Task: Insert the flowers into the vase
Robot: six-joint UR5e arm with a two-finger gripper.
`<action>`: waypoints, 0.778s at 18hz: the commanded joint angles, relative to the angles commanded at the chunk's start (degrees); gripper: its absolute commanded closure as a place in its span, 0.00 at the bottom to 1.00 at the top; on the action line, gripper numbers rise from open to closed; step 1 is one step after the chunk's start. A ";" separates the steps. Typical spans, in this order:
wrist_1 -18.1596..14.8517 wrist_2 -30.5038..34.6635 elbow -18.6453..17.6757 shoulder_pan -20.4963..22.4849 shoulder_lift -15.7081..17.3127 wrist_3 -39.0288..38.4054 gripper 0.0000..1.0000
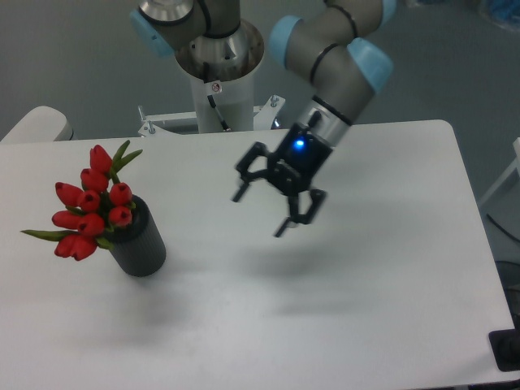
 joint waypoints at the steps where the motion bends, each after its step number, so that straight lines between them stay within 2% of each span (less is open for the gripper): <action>1: -0.09 2.90 0.62 0.09 -0.35 0.00 0.00; 5: -0.44 14.33 3.34 -0.35 -2.02 2.01 0.00; 11: -0.97 24.10 6.07 -1.75 -4.66 7.55 0.00; 12: -1.49 25.94 7.21 -2.28 -4.84 8.17 0.00; 14: -5.34 29.90 10.63 -4.38 -6.23 8.44 0.00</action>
